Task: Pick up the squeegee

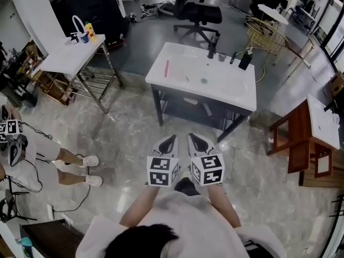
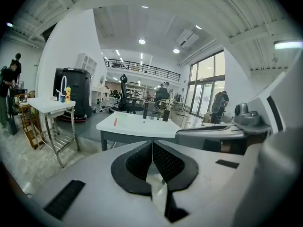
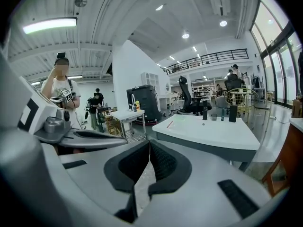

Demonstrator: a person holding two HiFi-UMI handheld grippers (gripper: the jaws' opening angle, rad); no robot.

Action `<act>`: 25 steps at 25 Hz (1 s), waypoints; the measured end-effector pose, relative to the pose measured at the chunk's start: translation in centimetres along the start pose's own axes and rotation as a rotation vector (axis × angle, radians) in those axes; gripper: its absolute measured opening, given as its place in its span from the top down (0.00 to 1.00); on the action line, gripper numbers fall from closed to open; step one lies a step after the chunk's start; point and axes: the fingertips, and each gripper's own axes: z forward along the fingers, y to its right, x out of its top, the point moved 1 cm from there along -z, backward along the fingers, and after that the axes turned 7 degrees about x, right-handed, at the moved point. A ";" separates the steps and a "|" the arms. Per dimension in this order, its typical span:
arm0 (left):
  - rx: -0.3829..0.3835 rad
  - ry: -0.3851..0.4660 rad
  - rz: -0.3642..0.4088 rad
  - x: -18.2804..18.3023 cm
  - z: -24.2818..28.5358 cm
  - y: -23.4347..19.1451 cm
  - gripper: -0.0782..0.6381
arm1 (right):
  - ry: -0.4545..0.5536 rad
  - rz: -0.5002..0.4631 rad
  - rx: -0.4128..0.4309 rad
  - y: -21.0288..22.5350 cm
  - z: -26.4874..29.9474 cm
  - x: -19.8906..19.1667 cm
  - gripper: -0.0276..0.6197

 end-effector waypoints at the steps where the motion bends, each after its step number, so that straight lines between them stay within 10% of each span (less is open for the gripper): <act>1: 0.001 -0.002 0.001 0.2 0.7 0.2 0.85 | 0.004 0.000 0.007 0.7 0.2 0.2 0.91; 25: 0.099 -0.005 -0.019 3.4 12.3 2.5 0.85 | -0.001 -0.003 0.135 11.8 5.3 1.6 0.91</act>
